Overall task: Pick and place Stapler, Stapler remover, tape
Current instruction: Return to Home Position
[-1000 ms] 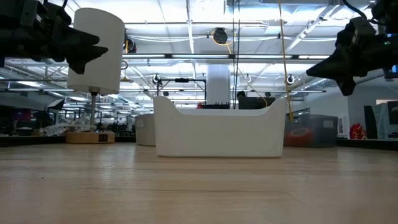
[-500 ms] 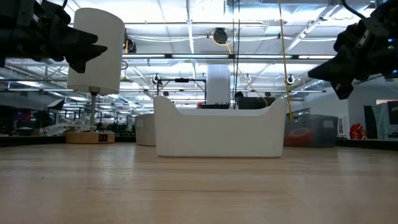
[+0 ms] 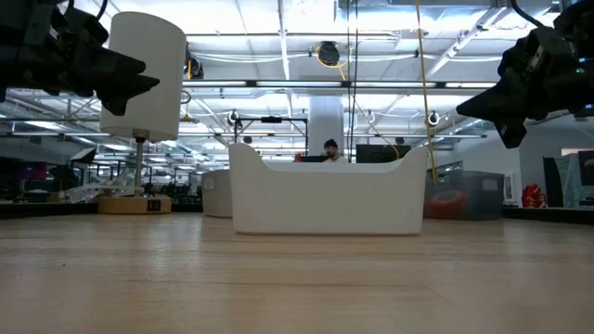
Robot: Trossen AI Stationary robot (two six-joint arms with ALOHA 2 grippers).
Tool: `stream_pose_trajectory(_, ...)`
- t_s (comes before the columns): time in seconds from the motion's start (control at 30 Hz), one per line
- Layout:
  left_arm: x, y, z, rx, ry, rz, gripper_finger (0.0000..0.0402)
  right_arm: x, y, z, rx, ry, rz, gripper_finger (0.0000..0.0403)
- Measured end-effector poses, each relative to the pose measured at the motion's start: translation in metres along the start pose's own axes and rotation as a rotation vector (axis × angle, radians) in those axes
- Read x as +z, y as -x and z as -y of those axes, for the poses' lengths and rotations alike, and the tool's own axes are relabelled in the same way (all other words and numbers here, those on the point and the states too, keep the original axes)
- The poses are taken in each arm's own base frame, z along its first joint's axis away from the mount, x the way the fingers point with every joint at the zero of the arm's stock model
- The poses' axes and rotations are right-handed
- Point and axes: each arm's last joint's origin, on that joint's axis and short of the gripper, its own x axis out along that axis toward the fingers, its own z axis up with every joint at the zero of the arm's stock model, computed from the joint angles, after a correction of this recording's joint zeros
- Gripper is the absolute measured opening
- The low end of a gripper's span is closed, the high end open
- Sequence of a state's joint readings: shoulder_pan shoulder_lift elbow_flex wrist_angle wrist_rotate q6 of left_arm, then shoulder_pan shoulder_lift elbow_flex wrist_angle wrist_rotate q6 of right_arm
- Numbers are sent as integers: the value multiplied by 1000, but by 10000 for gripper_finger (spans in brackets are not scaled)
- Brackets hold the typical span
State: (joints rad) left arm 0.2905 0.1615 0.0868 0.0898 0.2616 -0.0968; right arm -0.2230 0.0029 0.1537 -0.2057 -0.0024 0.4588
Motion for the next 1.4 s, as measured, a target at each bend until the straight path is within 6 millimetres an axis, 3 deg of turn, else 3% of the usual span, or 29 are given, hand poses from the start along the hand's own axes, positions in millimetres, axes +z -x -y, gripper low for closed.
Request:
stream_pose_trajectory(0.5, -3, 0, 0, 4, 76, -32, 186, -1, 0, -1, 28, 131, -8, 0)
stream_pose_trajectory(0.73, 0, 0, 0, -8, -109, 4, 186, 0, 0, -1, 31, 105, -2, 0)
stream_pose_trajectory(1.0, -5, 0, 0, -6, -103, -52, 186, 0, -1, -1, 31, 95, 4, 0)
stream_pose_trajectory(1.4, 10, 0, 0, 23, -38, 100, 186, 0, -1, -1, 32, 79, 4, 0)
